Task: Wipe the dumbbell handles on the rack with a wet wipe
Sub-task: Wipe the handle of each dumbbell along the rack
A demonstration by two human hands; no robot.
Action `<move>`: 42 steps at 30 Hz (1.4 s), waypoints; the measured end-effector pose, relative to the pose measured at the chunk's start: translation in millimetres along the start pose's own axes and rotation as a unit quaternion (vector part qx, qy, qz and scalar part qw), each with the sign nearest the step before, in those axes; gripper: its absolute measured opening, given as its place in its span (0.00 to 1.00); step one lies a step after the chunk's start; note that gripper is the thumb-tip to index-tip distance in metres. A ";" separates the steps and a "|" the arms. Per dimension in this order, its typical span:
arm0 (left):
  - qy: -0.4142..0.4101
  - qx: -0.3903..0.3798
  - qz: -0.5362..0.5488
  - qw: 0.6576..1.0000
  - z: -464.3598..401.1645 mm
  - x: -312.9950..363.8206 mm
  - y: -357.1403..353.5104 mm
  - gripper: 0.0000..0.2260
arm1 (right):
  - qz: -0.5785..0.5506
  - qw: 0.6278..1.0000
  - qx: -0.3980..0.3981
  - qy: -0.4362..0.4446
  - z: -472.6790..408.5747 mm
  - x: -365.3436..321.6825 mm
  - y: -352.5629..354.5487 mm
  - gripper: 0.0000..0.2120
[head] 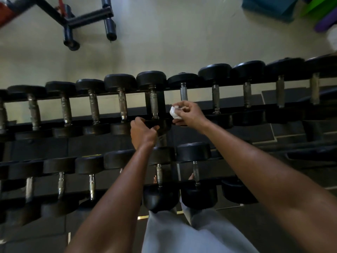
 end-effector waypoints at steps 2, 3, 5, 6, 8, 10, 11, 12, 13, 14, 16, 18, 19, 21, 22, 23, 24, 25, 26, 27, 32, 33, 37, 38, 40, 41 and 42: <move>-0.043 -0.002 0.006 0.999 20.1 7.8 -17.1 0.21 | -0.025 0.999 0.019 -0.020 3.4 3.7 18.3 0.11; -0.060 -0.018 0.011 0.998 28.8 13.5 -27.7 0.20 | -0.034 0.999 0.030 -0.029 4.3 6.3 28.1 0.11; -0.079 -0.047 0.019 0.996 41.3 28.3 -48.6 0.21 | -0.057 0.996 0.045 -0.044 5.7 11.3 47.5 0.12; -0.082 -0.054 0.019 0.995 45.1 36.9 -58.9 0.23 | -0.065 0.995 0.049 -0.050 6.8 13.3 56.8 0.15; -0.074 -0.061 0.019 0.995 50.1 53.9 -76.8 0.28 | -0.037 0.996 0.057 -0.052 9.1 16.9 74.8 0.21; -0.043 -0.060 0.022 0.997 48.7 65.1 -92.8 0.31 | 0.051 0.996 0.063 -0.036 8.5 21.2 91.7 0.21; -0.026 -0.057 0.023 0.998 46.1 67.4 -99.0 0.30 | 0.086 0.994 0.067 -0.024 7.0 23.4 98.8 0.19; -0.010 -0.050 0.026 0.998 43.7 68.0 -103.6 0.29 | 0.110 0.991 0.070 -0.013 5.6 24.4 104.6 0.17; 0.003 -0.042 0.033 0.999 41.2 67.6 -106.4 0.28 | 0.137 0.988 0.070 0.000 3.5 25.3 109.0 0.16; 0.017 -0.035 0.043 0.998 39.4 65.9 -108.0 0.28 | 0.173 0.982 0.067 0.019 1.3 24.5 112.2 0.16; 0.031 -0.022 0.069 0.997 38.5 62.7 -108.7 0.29 | 0.276 0.957 0.048 0.072 -5.1 18.7 114.3 0.15; 0.035 -0.017 0.085 0.996 39.8 61.4 -110.2 0.29 | 0.354 0.927 0.015 0.125 -16.5 13.8 109.8 0.14; 0.037 -0.017 0.092 0.995 39.9 60.3 -111.0 0.29 | 0.380 0.913 -0.008 0.149 -23.9 12.1 105.3 0.14; 0.044 -0.018 0.112 0.993 40.9 58.0 -112.6 0.28 | 0.429 0.878 -0.070 0.201 -39.6 12.5 94.5 0.13; 0.051 -0.019 0.124 0.991 40.9 55.9 -114.3 0.28 | 0.452 0.857 -0.103 0.224 -46.3 13.9 89.6 0.12; 0.059 -0.018 0.139 0.988 41.2 53.3 -115.9 0.27 | 0.478 0.833 -0.134 0.244 -52.5 16.0 85.7 0.11; 0.066 -0.017 0.154 0.986 41.2 50.9 -117.9 0.26 | 0.508 0.805 -0.159 0.262 -58.4 18.3 83.0 0.11; 0.070 -0.016 0.167 0.983 41.0 48.8 -119.6 0.26 | 0.536 0.778 -0.179 0.277 -64.3 20.7 81.5 0.12; 0.073 -0.015 0.176 0.982 40.3 46.8 -121.6 0.26 | 0.557 0.756 -0.194 0.285 -69.7 23.1 80.6 0.12; 0.076 -0.014 0.183 0.980 40.0 45.3 -122.6 0.27 | 0.573 0.739 -0.205 0.288 -74.5 24.0 79.7 0.13; 0.080 -0.007 0.212 0.974 36.8 42.5 -126.4 0.28 | 0.649 0.653 -0.274 0.278 -96.4 15.0 61.7 0.15; 0.081 -0.007 0.215 0.973 36.8 42.1 -126.7 0.28 | 0.663 0.636 -0.294 0.265 -100.2 13.1 56.7 0.16; 0.083 -0.006 0.214 0.973 38.0 43.9 -124.8 0.29 | 0.694 0.601 -0.323 0.230 -106.7 2.9 45.1 0.15; 0.084 -0.006 0.211 0.974 38.9 44.7 -124.0 0.29 | 0.700 0.597 -0.323 0.223 -105.4 1.0 42.8 0.14; 0.085 -0.011 0.203 0.975 42.1 47.4 -121.8 0.29 | 0.724 0.577 -0.313 0.214 -102.1 0.7 35.1 0.15; 0.085 -0.013 0.198 0.976 43.3 49.0 -120.7 0.28 | 0.734 0.568 -0.307 0.210 -100.6 0.9 30.1 0.15; 0.085 -0.017 0.191 0.978 44.1 50.3 -119.4 0.28 | 0.740 0.565 -0.302 0.205 -99.5 2.5 25.8 0.15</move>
Point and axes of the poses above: each hand's wrist, its own z-axis away from the middle knuckle, its own y-axis out of the back of the hand, x = y × z, the point moved 2 cm from there along -z, towards the middle knuckle, and after that the axes turned 11 degrees about y, right-handed, at the moved point
